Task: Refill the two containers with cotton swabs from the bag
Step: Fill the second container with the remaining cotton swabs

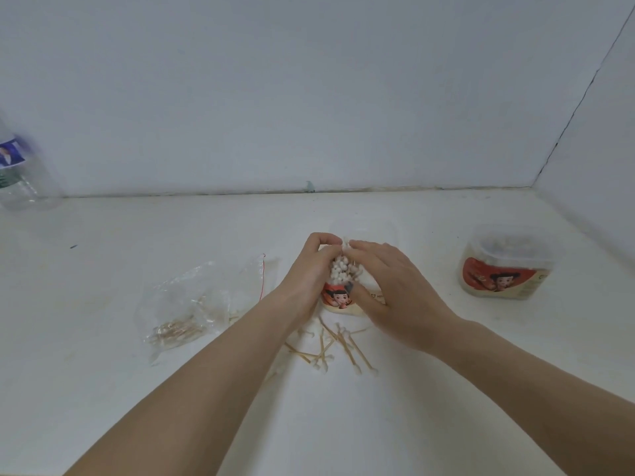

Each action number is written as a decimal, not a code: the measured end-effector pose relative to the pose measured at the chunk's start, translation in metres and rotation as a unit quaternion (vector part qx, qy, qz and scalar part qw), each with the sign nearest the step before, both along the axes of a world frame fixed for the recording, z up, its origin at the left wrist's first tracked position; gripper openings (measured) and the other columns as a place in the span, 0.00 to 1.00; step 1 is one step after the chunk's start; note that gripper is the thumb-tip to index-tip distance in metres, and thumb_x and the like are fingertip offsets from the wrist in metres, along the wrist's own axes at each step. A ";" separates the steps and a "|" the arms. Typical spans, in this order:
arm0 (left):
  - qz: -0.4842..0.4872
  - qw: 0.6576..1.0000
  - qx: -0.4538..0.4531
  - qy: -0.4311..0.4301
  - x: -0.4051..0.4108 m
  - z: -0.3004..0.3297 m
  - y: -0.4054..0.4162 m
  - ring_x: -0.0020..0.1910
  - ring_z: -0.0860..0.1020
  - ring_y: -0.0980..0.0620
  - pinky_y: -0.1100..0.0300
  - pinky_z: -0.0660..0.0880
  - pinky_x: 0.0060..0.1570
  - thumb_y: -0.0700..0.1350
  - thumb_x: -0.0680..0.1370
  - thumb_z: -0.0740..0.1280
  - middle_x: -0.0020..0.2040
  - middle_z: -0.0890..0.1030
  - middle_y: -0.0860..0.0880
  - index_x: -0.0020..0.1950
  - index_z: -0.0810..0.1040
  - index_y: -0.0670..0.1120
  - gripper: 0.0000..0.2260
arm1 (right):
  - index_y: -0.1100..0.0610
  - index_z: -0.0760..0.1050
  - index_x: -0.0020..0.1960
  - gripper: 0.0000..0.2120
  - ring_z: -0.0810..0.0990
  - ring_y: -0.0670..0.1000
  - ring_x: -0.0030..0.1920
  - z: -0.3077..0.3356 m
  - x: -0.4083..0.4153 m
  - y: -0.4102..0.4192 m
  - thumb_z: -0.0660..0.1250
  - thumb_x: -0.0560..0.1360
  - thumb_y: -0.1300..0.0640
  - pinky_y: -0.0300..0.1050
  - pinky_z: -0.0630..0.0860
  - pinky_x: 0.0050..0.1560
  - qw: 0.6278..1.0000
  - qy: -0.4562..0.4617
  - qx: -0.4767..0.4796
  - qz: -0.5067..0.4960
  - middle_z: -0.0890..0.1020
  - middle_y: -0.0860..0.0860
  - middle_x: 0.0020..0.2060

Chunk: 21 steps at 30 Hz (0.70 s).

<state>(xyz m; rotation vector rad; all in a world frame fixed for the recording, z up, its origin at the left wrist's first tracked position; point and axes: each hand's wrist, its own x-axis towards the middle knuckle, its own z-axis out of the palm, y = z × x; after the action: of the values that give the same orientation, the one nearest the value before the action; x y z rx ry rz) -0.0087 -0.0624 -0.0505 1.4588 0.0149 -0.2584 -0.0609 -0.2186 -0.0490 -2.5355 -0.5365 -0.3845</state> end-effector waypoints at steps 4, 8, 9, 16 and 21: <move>-0.013 0.999 -0.011 0.027 0.000 0.005 -0.001 0.57 0.83 0.45 0.48 0.78 0.61 0.58 0.76 0.63 0.58 0.83 0.43 0.63 0.74 0.46 0.21 | 0.49 0.57 0.80 0.29 0.61 0.41 0.75 0.023 0.004 0.000 0.59 0.82 0.48 0.36 0.57 0.71 0.998 0.054 0.024 -0.012 0.63 0.42 0.77; -0.022 0.999 0.040 -0.001 -0.003 -0.002 -0.002 0.55 0.83 0.46 0.42 0.77 0.63 0.58 0.77 0.63 0.55 0.84 0.46 0.56 0.75 0.53 0.13 | 0.51 0.62 0.79 0.23 0.60 0.42 0.76 0.035 0.016 0.003 0.53 0.85 0.50 0.32 0.52 0.70 0.993 0.118 0.030 0.007 0.65 0.43 0.77; -0.022 0.999 0.045 -0.010 -0.003 -0.003 -0.001 0.54 0.84 0.47 0.42 0.78 0.62 0.57 0.79 0.64 0.53 0.84 0.47 0.55 0.74 0.53 0.10 | 0.51 0.66 0.77 0.21 0.64 0.42 0.74 0.035 0.018 0.005 0.52 0.85 0.51 0.33 0.56 0.69 0.989 0.139 0.056 0.015 0.69 0.44 0.75; -0.012 0.998 0.047 -0.033 -0.004 -0.004 -0.002 0.51 0.83 0.51 0.53 0.80 0.51 0.52 0.82 0.62 0.51 0.83 0.50 0.51 0.74 0.54 0.04 | 0.58 0.80 0.56 0.20 0.78 0.46 0.51 0.025 0.015 0.002 0.50 0.85 0.52 0.44 0.73 0.56 0.980 0.148 0.137 -0.002 0.83 0.51 0.51; -0.036 0.997 0.054 -0.036 -0.007 -0.002 -0.001 0.53 0.83 0.50 0.50 0.79 0.59 0.58 0.80 0.64 0.55 0.82 0.49 0.57 0.74 0.55 0.10 | 0.57 0.76 0.67 0.19 0.72 0.45 0.64 0.024 0.010 -0.003 0.51 0.85 0.55 0.31 0.63 0.63 0.988 0.130 0.082 0.011 0.79 0.49 0.64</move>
<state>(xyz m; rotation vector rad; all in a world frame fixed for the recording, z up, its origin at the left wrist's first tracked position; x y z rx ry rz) -0.0160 -0.0630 -0.0521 1.5767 -0.0829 -0.2678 -0.0505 -0.2213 -0.0248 -2.3712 -0.4153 -0.0830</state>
